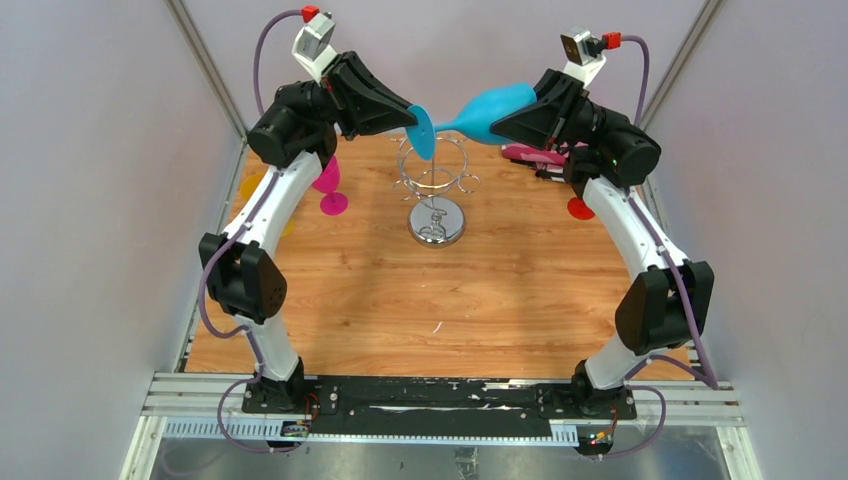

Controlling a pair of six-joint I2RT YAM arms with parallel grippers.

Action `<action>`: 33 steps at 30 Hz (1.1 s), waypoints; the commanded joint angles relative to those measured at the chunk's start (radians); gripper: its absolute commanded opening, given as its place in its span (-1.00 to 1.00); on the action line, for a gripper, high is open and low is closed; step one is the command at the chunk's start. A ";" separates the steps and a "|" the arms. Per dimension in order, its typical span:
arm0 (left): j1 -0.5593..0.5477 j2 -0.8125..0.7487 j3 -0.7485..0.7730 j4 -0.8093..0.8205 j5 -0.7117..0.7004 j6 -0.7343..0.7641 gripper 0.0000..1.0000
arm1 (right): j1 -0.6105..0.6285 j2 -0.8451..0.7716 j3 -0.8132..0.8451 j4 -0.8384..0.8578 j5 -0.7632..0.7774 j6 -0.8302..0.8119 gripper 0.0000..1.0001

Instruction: Take the wine glass off the wine glass rack

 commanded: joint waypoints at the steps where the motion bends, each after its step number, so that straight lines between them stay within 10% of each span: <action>1: 0.023 0.016 0.002 0.053 0.027 0.052 -1.00 | 0.014 -0.022 0.015 0.084 -0.008 0.002 -0.70; 10: 0.031 0.033 0.015 0.054 0.027 0.048 -0.87 | 0.013 -0.012 0.003 0.084 -0.005 0.007 -1.00; 22: 0.049 0.025 0.004 0.053 0.050 0.062 0.22 | 0.013 -0.020 -0.006 0.084 0.000 0.004 -1.00; 30: 0.088 0.052 0.016 0.055 0.021 0.056 0.07 | 0.013 -0.037 -0.034 0.084 -0.002 -0.002 -1.00; 33: 0.103 0.089 0.069 0.055 0.008 0.015 -0.48 | 0.013 -0.051 -0.043 0.083 -0.005 -0.004 -1.00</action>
